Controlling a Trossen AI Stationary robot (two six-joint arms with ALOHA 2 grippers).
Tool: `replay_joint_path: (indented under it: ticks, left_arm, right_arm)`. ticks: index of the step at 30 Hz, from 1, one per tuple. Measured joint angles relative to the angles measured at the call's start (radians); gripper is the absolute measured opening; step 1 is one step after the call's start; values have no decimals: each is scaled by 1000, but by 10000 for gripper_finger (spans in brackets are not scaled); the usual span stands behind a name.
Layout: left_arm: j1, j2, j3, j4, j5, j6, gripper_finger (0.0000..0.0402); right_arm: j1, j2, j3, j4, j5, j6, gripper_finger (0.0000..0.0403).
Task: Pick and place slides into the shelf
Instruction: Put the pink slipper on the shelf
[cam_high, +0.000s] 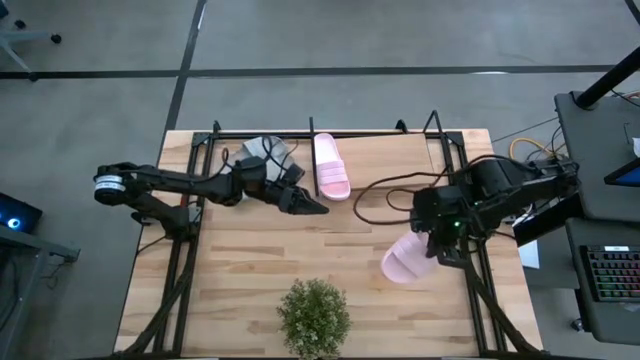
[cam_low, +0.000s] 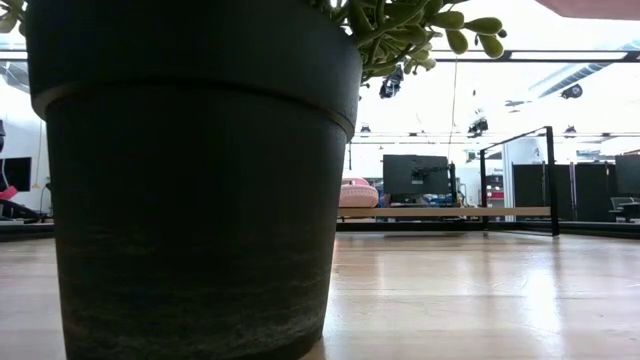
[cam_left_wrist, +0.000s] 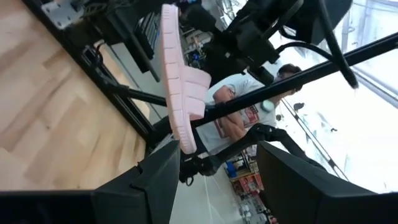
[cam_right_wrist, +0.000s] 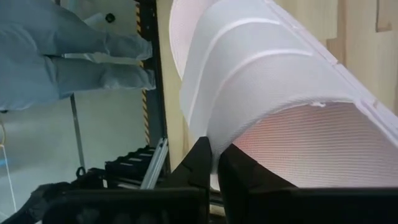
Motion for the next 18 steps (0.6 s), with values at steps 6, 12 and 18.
replay_joint_path:
  ticks: [6, 12, 18]
  left_arm:
    - [-33, 48, 11, 1, -27, -23, 197]
    - [-59, 119, 47, 40, -10, -36, 197]
    - [-70, 205, 104, 140, 24, -86, 197]
  right_arm:
    - [-44, 51, 59, -19, -8, -83, 8]
    - [-95, 103, 132, -66, -18, -155, 8]
    - [-133, 147, 206, -98, -20, -223, 8]
